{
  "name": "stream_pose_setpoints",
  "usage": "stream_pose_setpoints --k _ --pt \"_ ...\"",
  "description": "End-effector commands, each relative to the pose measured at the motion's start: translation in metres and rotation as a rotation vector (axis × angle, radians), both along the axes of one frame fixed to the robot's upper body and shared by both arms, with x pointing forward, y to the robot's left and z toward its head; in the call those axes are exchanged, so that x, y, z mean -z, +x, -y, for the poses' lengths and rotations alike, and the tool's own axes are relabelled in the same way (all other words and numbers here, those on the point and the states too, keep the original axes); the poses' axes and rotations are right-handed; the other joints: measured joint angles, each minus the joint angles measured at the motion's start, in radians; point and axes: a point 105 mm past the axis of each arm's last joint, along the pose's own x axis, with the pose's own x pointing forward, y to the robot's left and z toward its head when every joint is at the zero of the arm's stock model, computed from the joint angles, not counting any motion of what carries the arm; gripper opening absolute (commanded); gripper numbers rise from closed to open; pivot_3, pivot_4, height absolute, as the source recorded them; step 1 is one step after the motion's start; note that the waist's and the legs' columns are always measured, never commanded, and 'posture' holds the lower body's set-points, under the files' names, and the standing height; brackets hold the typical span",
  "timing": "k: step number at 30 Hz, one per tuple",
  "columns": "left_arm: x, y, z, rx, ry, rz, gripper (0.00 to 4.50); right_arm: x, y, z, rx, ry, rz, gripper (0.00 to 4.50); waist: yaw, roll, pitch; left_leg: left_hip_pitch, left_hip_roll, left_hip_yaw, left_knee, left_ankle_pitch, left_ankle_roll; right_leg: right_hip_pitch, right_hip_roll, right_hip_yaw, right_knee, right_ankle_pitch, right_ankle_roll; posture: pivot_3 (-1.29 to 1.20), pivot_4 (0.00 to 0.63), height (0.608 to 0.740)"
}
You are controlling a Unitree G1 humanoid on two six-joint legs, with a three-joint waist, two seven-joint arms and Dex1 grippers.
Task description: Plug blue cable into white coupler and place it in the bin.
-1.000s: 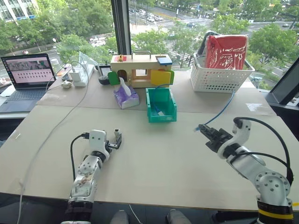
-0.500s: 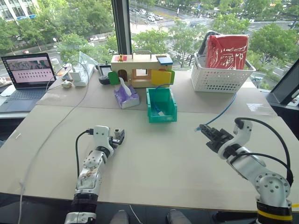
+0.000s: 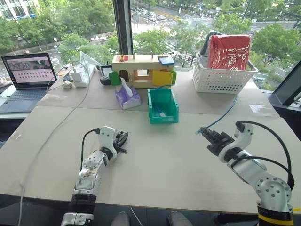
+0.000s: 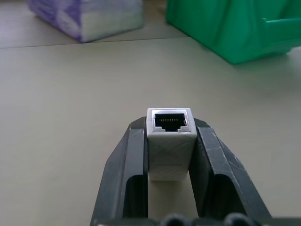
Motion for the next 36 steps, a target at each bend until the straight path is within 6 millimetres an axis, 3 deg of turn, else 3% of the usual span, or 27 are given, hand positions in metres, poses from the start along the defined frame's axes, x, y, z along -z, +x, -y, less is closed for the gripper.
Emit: stream_pose_setpoints --k 1,6,11,16,25,27,28,35,36 --pt "-0.016 -0.019 0.056 0.424 0.059 0.028 0.68 -0.02 -0.006 0.008 0.047 -0.007 0.084 0.0 -0.001 0.0 0.0 -0.001 0.0 0.0 0.0 0.0 0.0 0.0 0.0 0.0 0.0 0.0 0.0 0.0 0.15 0.725" --pt "-0.019 -0.039 0.095 0.744 0.136 0.039 0.68 -0.021 -0.014 0.014 0.101 -0.002 0.097 0.0 -0.006 0.0 0.0 0.0 0.0 0.0 -0.006 0.0 0.0 -0.001 0.0 0.0 -0.001 -0.001 -0.003 0.0 0.15 0.725" --pt "-0.013 -0.043 0.126 0.877 0.192 0.063 0.68 -0.022 -0.027 0.02 0.171 0.0 0.111 0.0 -0.004 -0.001 0.0 0.0 0.0 -0.001 -0.006 0.0 0.0 -0.001 0.0 -0.001 0.0 -0.002 -0.004 0.0 0.15 0.725" --pt "0.003 -0.043 0.138 0.922 0.246 0.056 0.68 -0.018 -0.04 0.02 0.215 0.004 0.103 0.0 -0.007 -0.001 0.001 0.0 -0.001 -0.002 -0.005 0.0 0.0 -0.001 0.0 0.0 0.0 -0.003 -0.002 0.0 0.15 0.725" --pt "0.013 -0.042 0.14 0.935 0.27 0.057 0.68 -0.018 -0.049 0.023 0.257 0.004 0.105 0.0 -0.003 -0.001 0.001 0.0 -0.001 -0.002 -0.005 0.0 0.0 0.0 0.0 0.0 0.0 -0.003 -0.002 0.0 0.15 0.725" --pt "0.015 -0.043 0.139 0.944 0.261 0.043 1.68 -0.018 -0.049 0.023 0.258 0.006 0.106 0.0 -0.003 -0.001 0.001 0.0 -0.001 -0.002 -0.005 0.0 0.0 0.0 0.0 0.0 0.0 -0.003 -0.002 0.0 0.15 0.725" --pt "0.016 -0.044 0.138 0.952 0.265 0.038 1.8 -0.018 -0.049 0.023 0.256 0.006 0.106 0.0 -0.004 -0.001 0.001 0.001 -0.001 -0.002 -0.005 0.0 0.0 0.0 0.0 0.0 0.0 -0.003 -0.002 0.0 0.15 0.725" --pt "0.021 -0.043 0.129 0.927 0.293 0.028 4.36 -0.016 -0.045 0.015 0.231 0.017 0.097 0.0 -0.006 -0.001 0.0 0.001 -0.001 -0.002 -0.005 0.0 0.0 0.0 0.0 0.0 0.001 -0.003 -0.002 0.0 0.15 0.725" --pt "0.021 -0.043 0.127 0.922 0.294 0.028 4.46 -0.015 -0.045 0.015 0.228 0.018 0.097 0.0 -0.007 -0.001 0.0 0.001 -0.001 -0.002 -0.005 0.0 0.0 0.0 0.0 0.0 0.001 -0.003 -0.002 0.0 0.15 0.725"
